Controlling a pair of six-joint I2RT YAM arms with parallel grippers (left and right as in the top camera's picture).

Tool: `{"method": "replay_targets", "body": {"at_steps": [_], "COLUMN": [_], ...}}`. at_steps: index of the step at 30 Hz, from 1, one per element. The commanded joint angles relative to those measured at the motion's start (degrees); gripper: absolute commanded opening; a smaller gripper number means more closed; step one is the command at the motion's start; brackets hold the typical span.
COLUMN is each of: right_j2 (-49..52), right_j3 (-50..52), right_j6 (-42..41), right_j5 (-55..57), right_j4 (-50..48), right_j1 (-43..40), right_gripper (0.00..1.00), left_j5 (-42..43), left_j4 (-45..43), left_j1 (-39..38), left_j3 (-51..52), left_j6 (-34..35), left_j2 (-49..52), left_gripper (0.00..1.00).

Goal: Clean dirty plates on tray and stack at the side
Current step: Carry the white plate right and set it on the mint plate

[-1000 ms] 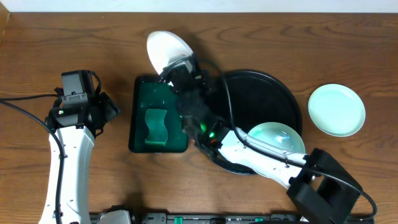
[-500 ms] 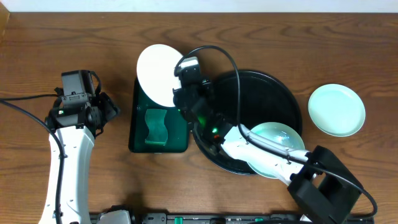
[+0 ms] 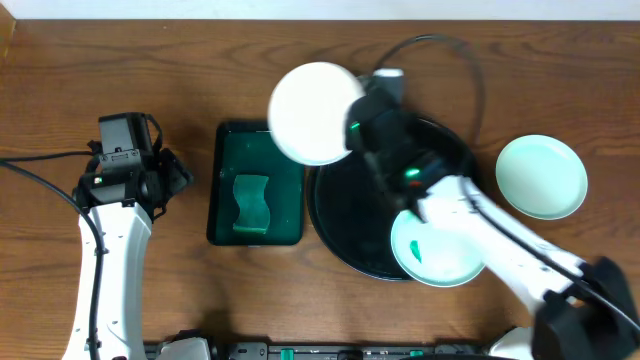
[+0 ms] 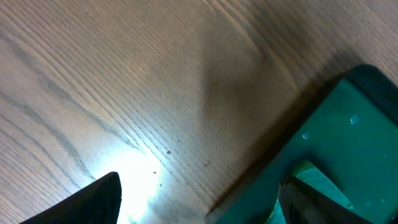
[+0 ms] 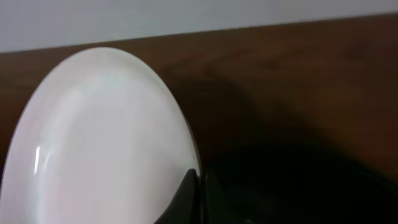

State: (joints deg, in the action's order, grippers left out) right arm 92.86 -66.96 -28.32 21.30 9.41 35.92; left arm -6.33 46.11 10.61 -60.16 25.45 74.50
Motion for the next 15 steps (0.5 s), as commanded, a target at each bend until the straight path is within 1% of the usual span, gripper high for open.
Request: {"method": "replay_targets", "body": {"at_steps": [1,5,6,9,15], "right_j2": [-6.82,-12.39,-14.62,-17.59,-19.47], "right_j3": [-0.5,-0.5,-0.5,-0.5,-0.5], "right_j6": [-3.58,-3.58,-3.58,-3.56,-3.34], "right_j5": [-4.92,-4.9,-4.87,-4.83,-4.61], "right_j4": [6.32,14.27,17.75,23.43,31.56], "right_j1": [-5.53,-12.02,-15.19,-21.27,-33.92], "right_gripper": [0.01,0.01,0.01,0.01,0.01], "left_j5": [-0.37,-0.37,-0.37,-0.37,-0.37], "left_j4": [0.13,0.13,0.13,0.13,0.13], "left_j1": [0.24,0.24,0.24,0.24,0.24], "left_j3": [-0.87,-0.87,-0.87,-0.87,-0.87], "left_j6": [-0.33,-0.33,-0.33,-0.33,-0.33], "left_j2": [-0.42,-0.42,-0.42,-0.42,-0.42], "left_gripper": [0.81,0.81,0.81,0.81,0.81]}}
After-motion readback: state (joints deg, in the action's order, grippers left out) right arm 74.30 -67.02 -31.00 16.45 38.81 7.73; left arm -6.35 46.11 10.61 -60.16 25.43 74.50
